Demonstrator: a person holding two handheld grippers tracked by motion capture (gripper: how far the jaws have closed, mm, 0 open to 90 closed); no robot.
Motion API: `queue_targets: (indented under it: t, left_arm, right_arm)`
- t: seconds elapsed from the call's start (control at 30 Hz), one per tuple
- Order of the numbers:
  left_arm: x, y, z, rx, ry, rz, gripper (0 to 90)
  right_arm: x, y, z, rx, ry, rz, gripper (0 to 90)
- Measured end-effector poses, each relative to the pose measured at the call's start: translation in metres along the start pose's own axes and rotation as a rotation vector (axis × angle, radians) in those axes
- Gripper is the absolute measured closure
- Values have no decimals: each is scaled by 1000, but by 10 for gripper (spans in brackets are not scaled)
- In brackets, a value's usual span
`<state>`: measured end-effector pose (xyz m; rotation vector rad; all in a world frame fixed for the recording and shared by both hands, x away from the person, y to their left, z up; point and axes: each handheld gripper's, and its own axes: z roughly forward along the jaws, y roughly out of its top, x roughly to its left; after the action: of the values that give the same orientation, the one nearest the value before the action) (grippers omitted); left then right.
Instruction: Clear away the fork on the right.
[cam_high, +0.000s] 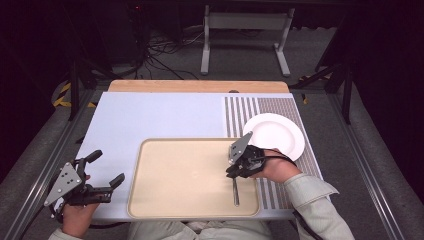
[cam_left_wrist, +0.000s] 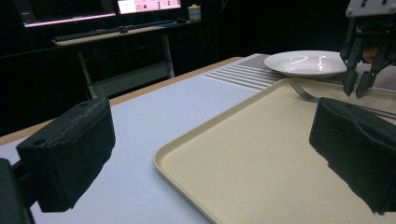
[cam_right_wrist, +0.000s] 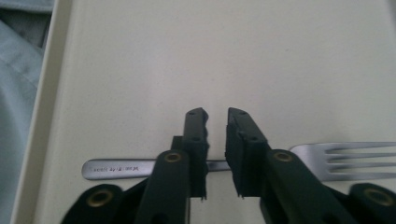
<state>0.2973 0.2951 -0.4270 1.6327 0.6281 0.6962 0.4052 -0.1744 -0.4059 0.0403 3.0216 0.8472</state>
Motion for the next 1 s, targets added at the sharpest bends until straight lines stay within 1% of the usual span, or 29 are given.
queue_targets:
  t: [0.03,0.07,0.1,0.13,0.17,0.2,0.27,0.37,0.47,0.57,0.6,0.63,0.7,0.83,0.87,0.93,1.0]
  left_arm:
    - [0,0,0,0,0,0,10]
    - [0,0,0,0,0,1,10]
    - [0,0,0,2,0,-2,10]
    - [0,0,0,1,1,-2,10]
    - [0,0,0,0,1,-2,10]
    - [0,0,-1,1,2,1,10]
    - [0,0,-1,4,1,0,10]
    - [0,0,-1,3,0,-1,10]
    - [0,0,0,-1,3,0,10]
    - [0,0,1,4,3,-2,10]
    - [0,0,1,4,3,-2,10]
    - [0,0,1,4,2,-1,10]
    - [0,0,1,3,2,0,10]
    - [0,1,2,4,0,-1,10]
    - [0,1,2,1,2,1,10]
    - [0,1,3,2,0,5,9]
    - [0,1,4,2,-3,7,9]
  right_arm:
    - [2,0,-7,-22,-33,4,691]
    - [2,0,-10,-27,-42,4,657]
    - [2,0,-10,-27,-42,4,657]
    - [3,-1,-20,-60,-90,20,569]
    - [3,-1,-20,-60,-90,20,569]
    - [4,-2,-23,-72,-100,29,547]
    - [5,-5,-33,-107,-131,48,458]
    - [9,-11,-45,-144,-169,73,373]
    - [12,-15,-54,-167,-181,76,339]
    - [15,-21,-63,-198,-209,93,298]
    - [17,-25,-68,-217,-226,100,279]
    - [17,-25,-68,-217,-226,100,279]
    - [22,-31,-76,-253,-269,128,241]
    - [27,-39,-83,-284,-314,148,229]
    - [27,-39,-83,-284,-314,148,229]
    - [32,-47,-88,-319,-358,171,216]
    - [34,-51,-91,-339,-375,181,207]
